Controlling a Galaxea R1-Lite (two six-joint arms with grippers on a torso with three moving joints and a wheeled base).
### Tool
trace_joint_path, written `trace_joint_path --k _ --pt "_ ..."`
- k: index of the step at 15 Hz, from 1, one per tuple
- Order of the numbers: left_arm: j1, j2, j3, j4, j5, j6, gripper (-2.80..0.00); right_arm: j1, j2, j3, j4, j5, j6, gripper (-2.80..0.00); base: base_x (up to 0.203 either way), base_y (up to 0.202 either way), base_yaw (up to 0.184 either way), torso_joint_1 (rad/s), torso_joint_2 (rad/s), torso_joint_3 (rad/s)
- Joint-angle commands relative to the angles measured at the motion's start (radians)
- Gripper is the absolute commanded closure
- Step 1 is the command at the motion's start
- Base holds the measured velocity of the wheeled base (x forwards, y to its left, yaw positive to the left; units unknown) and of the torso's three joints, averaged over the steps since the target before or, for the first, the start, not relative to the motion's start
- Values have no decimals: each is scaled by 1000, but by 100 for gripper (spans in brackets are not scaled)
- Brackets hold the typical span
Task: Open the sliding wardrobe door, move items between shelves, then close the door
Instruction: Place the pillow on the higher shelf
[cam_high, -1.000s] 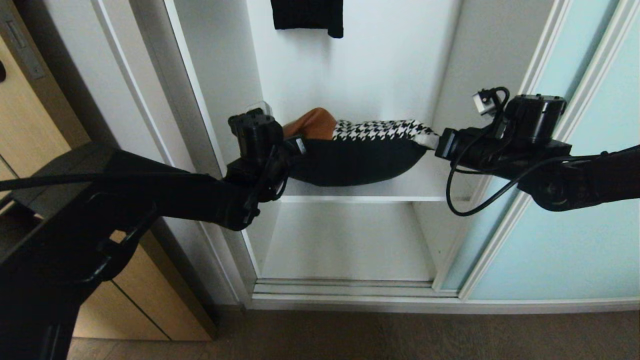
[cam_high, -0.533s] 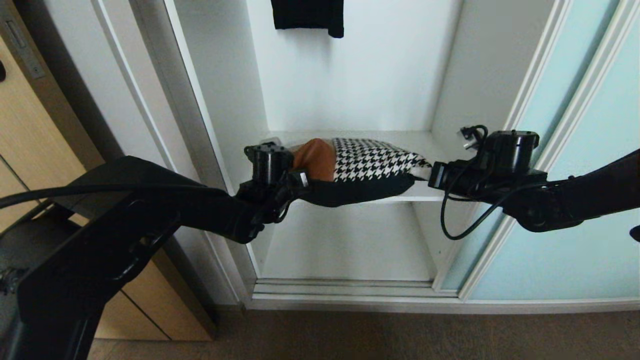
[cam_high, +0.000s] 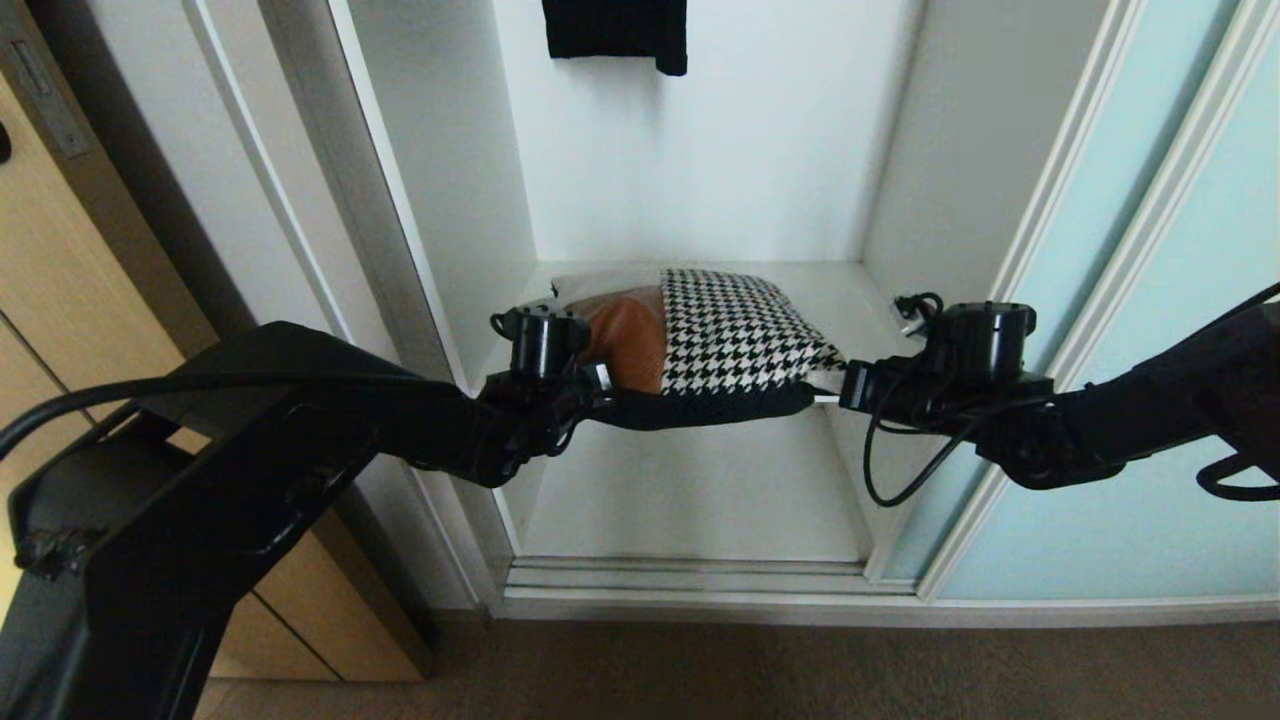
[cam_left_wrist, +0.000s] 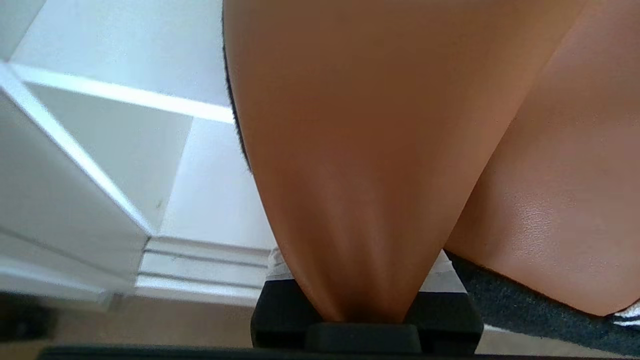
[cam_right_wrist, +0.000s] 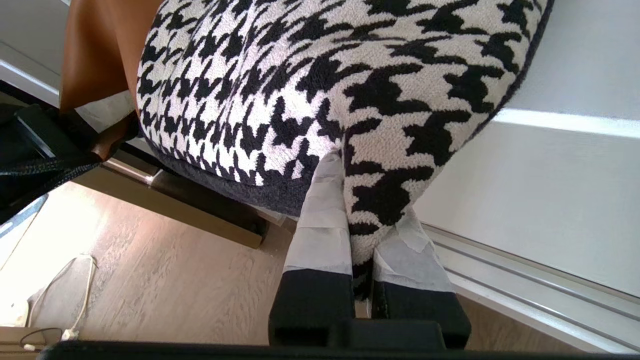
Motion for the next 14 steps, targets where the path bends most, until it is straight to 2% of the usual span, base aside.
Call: trace_joint_path --k 1,5,9,14 --pt "1 -12 7 27 6 1 0 1 7 8 -10 2 3 0 0 0 0 0 0 0" --pt "9 9 29 36 16 11 0 11 23 4 -11 -3 5 0 0 0 0 0 0 0" --pt "17 31 83 -129 37 78 0 11 30 -6 -9 -2 3 0 0 0 0 0 0 0" --pt "19 43 66 -130 38 90 0 11 36 -5 -23 -2 3 0 0 0 0 0 0 0"
